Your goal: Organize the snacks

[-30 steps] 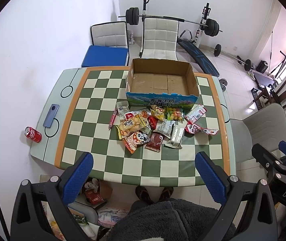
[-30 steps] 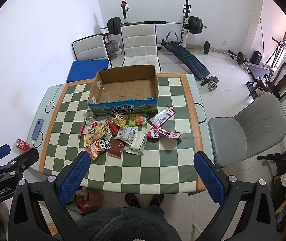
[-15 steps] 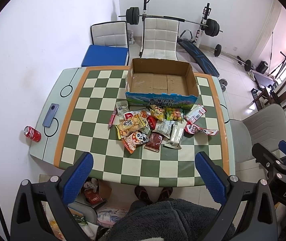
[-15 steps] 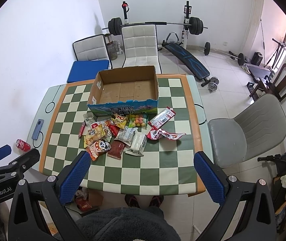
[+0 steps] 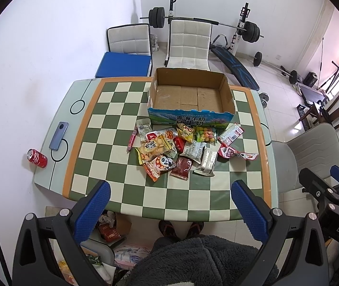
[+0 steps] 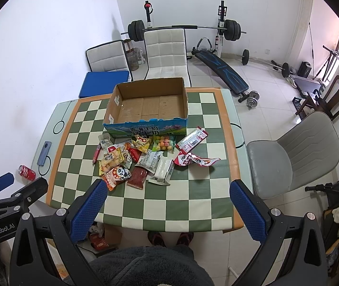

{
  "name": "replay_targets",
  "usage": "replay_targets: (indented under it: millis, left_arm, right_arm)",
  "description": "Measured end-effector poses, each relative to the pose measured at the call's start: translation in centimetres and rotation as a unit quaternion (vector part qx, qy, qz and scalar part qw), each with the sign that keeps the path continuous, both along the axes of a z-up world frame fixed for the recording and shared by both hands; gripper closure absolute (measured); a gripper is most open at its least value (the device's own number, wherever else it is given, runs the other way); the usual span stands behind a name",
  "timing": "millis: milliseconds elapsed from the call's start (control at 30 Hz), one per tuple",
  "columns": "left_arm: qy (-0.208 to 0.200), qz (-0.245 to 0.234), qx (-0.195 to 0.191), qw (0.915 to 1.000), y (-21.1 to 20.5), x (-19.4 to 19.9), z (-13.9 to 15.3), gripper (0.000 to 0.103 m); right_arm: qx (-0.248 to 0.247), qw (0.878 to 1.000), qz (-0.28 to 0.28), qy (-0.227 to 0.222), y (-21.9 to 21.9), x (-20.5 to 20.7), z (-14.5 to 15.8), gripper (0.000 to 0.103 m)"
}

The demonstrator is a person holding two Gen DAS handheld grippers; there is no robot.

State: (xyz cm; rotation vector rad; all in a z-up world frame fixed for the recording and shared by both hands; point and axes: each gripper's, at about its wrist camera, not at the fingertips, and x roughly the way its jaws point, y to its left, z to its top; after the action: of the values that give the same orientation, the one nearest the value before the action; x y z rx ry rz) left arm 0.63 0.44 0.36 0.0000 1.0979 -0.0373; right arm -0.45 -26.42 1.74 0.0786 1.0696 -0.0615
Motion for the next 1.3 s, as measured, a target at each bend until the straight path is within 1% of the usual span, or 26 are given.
replay_targets:
  millis: [300, 400, 433, 467, 533, 567, 667, 733, 767, 833, 867, 900, 967, 1067, 1100, 1167, 1200, 1300]
  left_arm:
    - [0.000, 0.002, -0.001, 1.0000, 0.0, 0.2, -0.1, 0.000]
    - [0.001, 0.019, 0.001, 0.9998, 0.2, 1.0, -1.1, 0.000]
    - [0.004, 0.027, 0.000, 0.9996, 0.1, 1.4, -2.1, 0.000]
    - [0.008, 0.035, -0.001, 0.9994, 0.5, 2.0, -3.2, 0.000]
    - [0.024, 0.046, 0.007, 0.9986, 1.2, 3.2, -5.0, 0.000]
    - [0.031, 0.050, 0.010, 0.9982, 1.5, 3.9, -6.1, 0.000]
    - [0.062, 0.056, 0.032, 0.9960, 2.4, 6.3, -10.1, 0.000]
    - [0.086, 0.056, 0.045, 0.9937, 3.4, 7.8, -12.7, 0.000]
    - [0.100, 0.048, 0.048, 0.9927, 3.6, 8.7, -14.2, 0.000]
    - [0.126, 0.038, 0.059, 0.9896, 4.1, 10.3, -17.4, 0.000]
    - [0.137, 0.028, 0.062, 0.9883, 4.1, 11.1, -19.0, 0.000]
    - [0.147, 0.017, 0.063, 0.9870, 4.1, 11.9, -20.6, 0.000]
    - [0.166, -0.010, 0.077, 0.9831, 3.5, 13.2, -23.5, 0.000]
    - [0.182, -0.066, 0.103, 0.9756, 2.2, 15.2, -27.6, 0.000]
    - [0.188, -0.090, 0.113, 0.9714, 1.6, 15.9, -29.1, 0.000]
    - [0.199, -0.134, 0.137, 0.9610, 0.4, 16.9, -31.5, 0.000]
    - [0.205, -0.160, 0.155, 0.9531, -0.4, 17.2, -32.9, 0.000]
    - [0.223, -0.213, 0.183, 0.9335, -1.9, 17.9, -35.9, 0.000]
  right_arm:
    - [0.002, 1.000, 0.002, 0.003, 0.2, 0.4, -0.3, 0.000]
    - [0.011, 1.000, -0.001, 0.011, 0.2, 0.8, -0.9, 0.000]
    - [0.016, 1.000, -0.002, 0.015, 0.2, 1.1, -1.5, 0.000]
    - [0.025, 0.999, -0.005, 0.026, -0.1, 1.7, -2.8, 0.000]
    - [0.041, 0.998, -0.007, 0.042, -0.4, 2.8, -4.5, 0.000]
    - [0.056, 0.996, -0.011, 0.062, -0.6, 3.9, -6.2, 0.000]
    - [0.076, 0.992, -0.020, 0.096, -1.1, 6.2, -10.3, 0.000]
    - [0.084, 0.988, -0.028, 0.125, -1.3, 8.0, -13.9, 0.000]
    - [0.088, 0.986, -0.030, 0.140, -1.4, 9.0, -15.8, 0.000]
    - [0.099, 0.978, -0.038, 0.177, -1.7, 10.7, -20.1, 0.000]
    - [0.108, 0.973, -0.044, 0.199, -1.8, 11.7, -22.8, 0.000]
    - [0.109, 0.970, -0.047, 0.212, -1.8, 12.4, -24.7, 0.000]
    - [0.109, 0.963, -0.049, 0.241, -1.7, 13.8, -28.9, 0.000]
    - [0.099, 0.957, -0.047, 0.269, -1.2, 15.4, -33.5, 0.000]
    - [0.098, 0.955, -0.046, 0.275, -0.9, 15.9, -34.4, 0.000]
    - [0.097, 0.952, -0.042, 0.286, -0.4, 16.7, -36.3, 0.000]
    - [0.094, 0.950, -0.044, 0.294, -0.2, 17.1, -37.3, 0.000]
    - [0.097, 0.946, -0.051, 0.306, 0.1, 18.4, -39.3, 0.000]
